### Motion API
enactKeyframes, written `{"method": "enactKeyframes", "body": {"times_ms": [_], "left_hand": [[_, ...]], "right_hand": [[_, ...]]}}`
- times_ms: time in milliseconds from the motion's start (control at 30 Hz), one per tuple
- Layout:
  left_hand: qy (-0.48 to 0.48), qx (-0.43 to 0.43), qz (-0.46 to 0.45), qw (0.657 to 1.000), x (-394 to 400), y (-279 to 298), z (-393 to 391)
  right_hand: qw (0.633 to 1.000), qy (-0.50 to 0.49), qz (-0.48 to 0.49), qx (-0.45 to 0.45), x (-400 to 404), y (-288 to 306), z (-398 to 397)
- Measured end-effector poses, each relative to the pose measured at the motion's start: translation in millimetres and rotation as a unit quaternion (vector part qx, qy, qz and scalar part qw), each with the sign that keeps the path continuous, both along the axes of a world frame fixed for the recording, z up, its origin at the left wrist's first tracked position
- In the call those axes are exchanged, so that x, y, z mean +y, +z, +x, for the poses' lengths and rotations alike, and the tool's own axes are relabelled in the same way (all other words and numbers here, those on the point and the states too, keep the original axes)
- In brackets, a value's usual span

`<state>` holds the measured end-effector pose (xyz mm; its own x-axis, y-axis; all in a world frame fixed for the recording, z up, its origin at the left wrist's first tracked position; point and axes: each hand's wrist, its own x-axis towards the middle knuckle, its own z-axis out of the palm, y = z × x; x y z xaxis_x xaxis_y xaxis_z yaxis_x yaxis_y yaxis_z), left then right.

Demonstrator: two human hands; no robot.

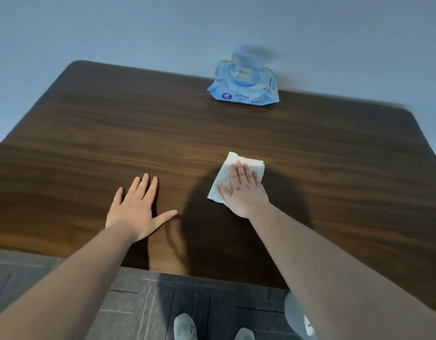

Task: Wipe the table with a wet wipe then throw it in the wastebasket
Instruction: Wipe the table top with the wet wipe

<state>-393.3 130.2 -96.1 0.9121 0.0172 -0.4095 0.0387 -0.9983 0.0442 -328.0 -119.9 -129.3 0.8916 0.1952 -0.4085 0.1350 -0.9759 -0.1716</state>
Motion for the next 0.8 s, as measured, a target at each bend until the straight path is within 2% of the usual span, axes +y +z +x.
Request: {"method": "enactKeyframes", "body": {"times_ms": [233, 367, 567, 800], "left_hand": [[0.098, 0.004, 0.009, 0.995, 111, 5, -29], [0.182, 0.038, 0.025, 0.982, 155, -2, -41], [0.222, 0.014, -0.017, 0.975, 165, -17, -49], [0.238, 0.031, -0.026, 0.970, 167, -17, -45]], "right_hand": [[0.995, 0.102, -0.005, -0.016, 126, -3, 16], [0.989, 0.146, 0.000, -0.017, 189, -3, 20], [0.978, 0.208, -0.001, -0.003, 263, 0, 28], [0.964, 0.264, 0.026, -0.010, 334, 0, 30]]}}
